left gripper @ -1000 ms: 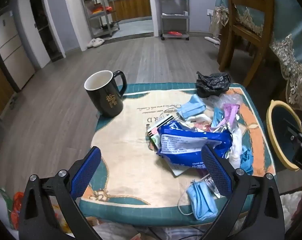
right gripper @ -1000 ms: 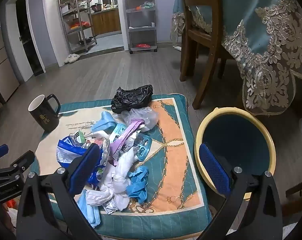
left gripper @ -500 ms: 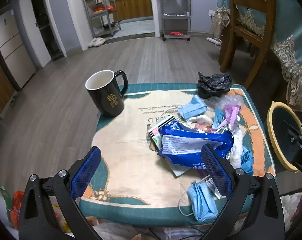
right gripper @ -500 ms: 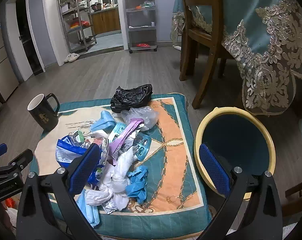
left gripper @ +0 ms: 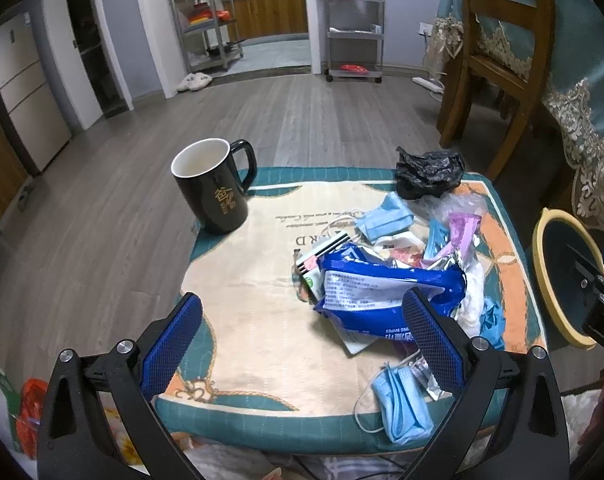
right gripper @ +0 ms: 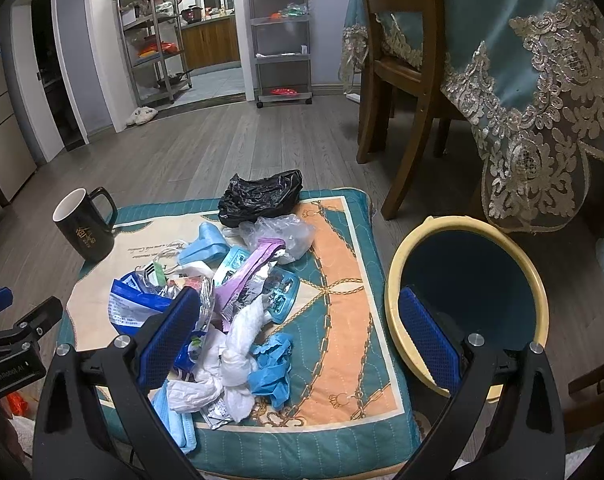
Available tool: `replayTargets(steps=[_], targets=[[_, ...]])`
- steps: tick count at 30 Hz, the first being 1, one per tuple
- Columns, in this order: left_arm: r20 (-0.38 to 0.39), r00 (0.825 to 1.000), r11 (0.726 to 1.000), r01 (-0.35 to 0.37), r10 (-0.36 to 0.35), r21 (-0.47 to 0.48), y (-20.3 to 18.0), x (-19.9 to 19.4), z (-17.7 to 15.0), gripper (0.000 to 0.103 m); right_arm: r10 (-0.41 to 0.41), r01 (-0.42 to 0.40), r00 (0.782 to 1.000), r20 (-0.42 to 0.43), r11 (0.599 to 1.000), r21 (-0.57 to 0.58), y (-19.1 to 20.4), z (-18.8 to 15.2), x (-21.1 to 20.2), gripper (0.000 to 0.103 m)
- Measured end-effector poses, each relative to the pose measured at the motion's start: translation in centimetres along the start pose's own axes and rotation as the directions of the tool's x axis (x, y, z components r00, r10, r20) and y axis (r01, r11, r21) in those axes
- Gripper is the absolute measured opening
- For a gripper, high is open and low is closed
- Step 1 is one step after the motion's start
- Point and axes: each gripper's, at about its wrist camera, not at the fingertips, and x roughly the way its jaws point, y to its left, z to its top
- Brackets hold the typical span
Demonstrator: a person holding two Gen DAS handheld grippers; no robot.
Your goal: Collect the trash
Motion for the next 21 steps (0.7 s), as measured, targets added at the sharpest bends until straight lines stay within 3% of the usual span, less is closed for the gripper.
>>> replayTargets(steps=[21], targets=[[0.0, 1.0, 1.0, 0.003, -0.003, -0.011, 0.31, 0.19, -0.15, 0.099, -0.007, 0.007, 1.0, 0.004, 1.0, -0.004, -0.01, 0.11, -0.08, 0.098]])
